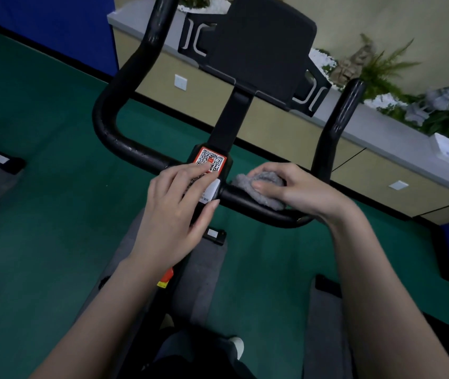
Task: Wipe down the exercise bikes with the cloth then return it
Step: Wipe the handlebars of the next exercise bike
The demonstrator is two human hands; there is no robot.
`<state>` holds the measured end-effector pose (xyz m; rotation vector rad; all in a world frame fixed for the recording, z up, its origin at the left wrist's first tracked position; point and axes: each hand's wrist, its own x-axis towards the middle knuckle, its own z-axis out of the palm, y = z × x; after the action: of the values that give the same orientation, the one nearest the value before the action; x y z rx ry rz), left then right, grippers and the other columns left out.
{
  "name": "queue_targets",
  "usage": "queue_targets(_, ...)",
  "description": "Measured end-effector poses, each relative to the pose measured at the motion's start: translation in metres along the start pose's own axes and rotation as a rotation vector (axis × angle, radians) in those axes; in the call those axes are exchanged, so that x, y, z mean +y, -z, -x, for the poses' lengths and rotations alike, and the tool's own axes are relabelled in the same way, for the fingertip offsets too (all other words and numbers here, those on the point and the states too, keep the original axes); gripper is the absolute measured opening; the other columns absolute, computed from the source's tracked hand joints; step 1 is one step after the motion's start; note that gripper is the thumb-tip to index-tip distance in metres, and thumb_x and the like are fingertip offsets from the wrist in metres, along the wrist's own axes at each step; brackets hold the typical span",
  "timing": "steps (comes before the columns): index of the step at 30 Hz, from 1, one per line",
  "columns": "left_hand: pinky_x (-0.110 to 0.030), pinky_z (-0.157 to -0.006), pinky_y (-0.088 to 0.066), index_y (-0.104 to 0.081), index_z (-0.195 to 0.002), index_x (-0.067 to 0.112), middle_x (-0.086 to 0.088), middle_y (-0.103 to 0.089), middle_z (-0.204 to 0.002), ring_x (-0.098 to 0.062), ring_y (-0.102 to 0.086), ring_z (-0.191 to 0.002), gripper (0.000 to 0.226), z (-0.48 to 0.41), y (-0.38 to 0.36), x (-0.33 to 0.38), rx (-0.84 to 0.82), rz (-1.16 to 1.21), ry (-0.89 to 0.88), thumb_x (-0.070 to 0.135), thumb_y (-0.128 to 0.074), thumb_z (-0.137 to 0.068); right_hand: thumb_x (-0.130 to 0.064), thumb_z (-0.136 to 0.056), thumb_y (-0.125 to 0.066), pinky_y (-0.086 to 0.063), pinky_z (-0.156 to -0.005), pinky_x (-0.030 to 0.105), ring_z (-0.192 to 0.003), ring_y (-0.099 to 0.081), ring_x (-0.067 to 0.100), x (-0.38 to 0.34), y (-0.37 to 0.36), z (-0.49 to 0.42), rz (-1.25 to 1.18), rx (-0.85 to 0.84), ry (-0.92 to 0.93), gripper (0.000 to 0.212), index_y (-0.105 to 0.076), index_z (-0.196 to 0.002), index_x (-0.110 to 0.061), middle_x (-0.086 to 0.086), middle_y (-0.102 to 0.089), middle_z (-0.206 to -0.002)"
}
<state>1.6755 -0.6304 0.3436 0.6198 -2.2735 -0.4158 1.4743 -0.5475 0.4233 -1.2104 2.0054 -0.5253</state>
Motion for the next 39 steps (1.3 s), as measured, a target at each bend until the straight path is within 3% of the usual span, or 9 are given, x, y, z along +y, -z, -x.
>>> queue_targets(8,-0.032,-0.096,-0.031,-0.060,-0.122,0.007,-0.005,-0.056,-0.128,-0.023,-0.044,-0.118,0.036,0.001,-0.002,0.001,0.007,-0.014,-0.006,0.024,-0.058,-0.090,-0.012,-0.096,-0.056,-0.041,-0.072,0.020,-0.087,-0.054,0.016,-0.013,-0.007,-0.025,-0.222,-0.139,-0.139,0.017,-0.062,-0.110,-0.005,0.007,-0.061,-0.094)
queue_targets(10,-0.033,-0.095,-0.032,-0.060,-0.122,0.007,-0.006,-0.056,-0.128,-0.023,-0.044,-0.118,0.036,0.000,-0.001,0.001,0.000,-0.024,-0.017,0.024,-0.058,-0.090,-0.014,-0.095,-0.057,-0.044,-0.078,0.022,-0.089,-0.057,0.016,-0.010,0.000,-0.017,-0.190,-0.124,-0.124,0.018,-0.063,-0.110,-0.006,0.007,-0.064,-0.097)
queue_targets(13,-0.035,-0.094,-0.034,-0.060,-0.121,0.007,-0.006,-0.057,-0.127,-0.025,-0.046,-0.116,0.036,-0.002,0.000,0.000,-0.002,-0.018,-0.020,0.024,-0.058,-0.090,-0.018,-0.089,-0.066,-0.047,-0.083,0.020,-0.088,-0.062,0.009,-0.006,-0.006,0.004,-0.048,0.086,-0.009,0.013,-0.066,-0.102,-0.021,-0.002,-0.069,-0.096)
queue_targets(16,-0.035,-0.093,-0.034,-0.060,-0.122,0.007,-0.005,-0.057,-0.127,-0.025,-0.047,-0.116,0.036,-0.002,0.000,0.001,0.001,-0.009,-0.009,0.024,-0.058,-0.089,-0.010,-0.084,-0.068,-0.044,-0.085,0.014,-0.089,-0.060,0.007,-0.010,-0.054,0.023,0.070,0.540,0.166,0.022,-0.068,-0.104,-0.018,-0.003,-0.068,-0.096)
queue_targets(19,-0.034,-0.094,-0.034,-0.059,-0.124,0.008,-0.004,-0.056,-0.129,-0.024,-0.046,-0.117,0.038,-0.001,0.000,0.000,0.005,-0.005,-0.009,0.023,-0.059,-0.089,0.003,-0.081,-0.066,-0.042,-0.101,0.033,-0.098,-0.060,0.021,-0.016,-0.105,0.027,0.111,0.843,0.271,0.031,-0.067,-0.111,-0.005,0.009,-0.066,-0.103)
queue_targets(27,-0.031,-0.094,-0.033,-0.059,-0.125,0.010,-0.003,-0.055,-0.130,-0.022,-0.045,-0.117,0.038,-0.002,0.003,-0.002,-0.019,-0.010,-0.036,0.027,-0.057,-0.091,0.014,-0.077,-0.068,-0.029,-0.108,0.021,-0.100,-0.054,0.024,0.009,-0.103,0.036,0.342,0.933,0.337,0.041,-0.063,-0.116,0.003,0.017,-0.063,-0.102)
queue_targets(31,-0.032,-0.095,-0.033,-0.058,-0.126,0.010,-0.003,-0.055,-0.130,-0.022,-0.044,-0.118,0.038,-0.001,0.004,-0.002,-0.031,-0.006,-0.029,0.027,-0.057,-0.091,0.010,-0.081,-0.068,-0.046,-0.096,0.037,-0.099,-0.059,0.025,-0.002,-0.117,0.044,0.156,1.017,0.361,0.035,-0.064,-0.114,0.002,0.013,-0.064,-0.107)
queue_targets(34,-0.033,-0.093,-0.034,-0.057,-0.127,0.011,-0.002,-0.055,-0.130,-0.022,-0.044,-0.118,0.039,-0.003,0.007,-0.004,-0.060,-0.008,-0.034,0.027,-0.057,-0.091,-0.003,-0.087,-0.065,-0.048,-0.094,0.027,-0.107,-0.060,0.013,-0.015,-0.140,0.057,-0.110,1.024,0.368,0.030,-0.062,-0.117,-0.008,0.002,-0.064,-0.115)
queue_targets(39,-0.035,-0.097,-0.035,-0.057,-0.127,0.013,0.000,-0.054,-0.130,-0.021,-0.043,-0.117,0.035,-0.005,0.013,-0.007,-0.098,0.015,-0.047,0.021,-0.053,-0.093,-0.011,-0.085,-0.070,-0.050,-0.093,0.023,-0.106,-0.062,0.002,-0.005,-0.163,0.078,-0.591,0.898,-0.090,0.037,-0.058,-0.118,-0.022,-0.015,-0.065,-0.113)
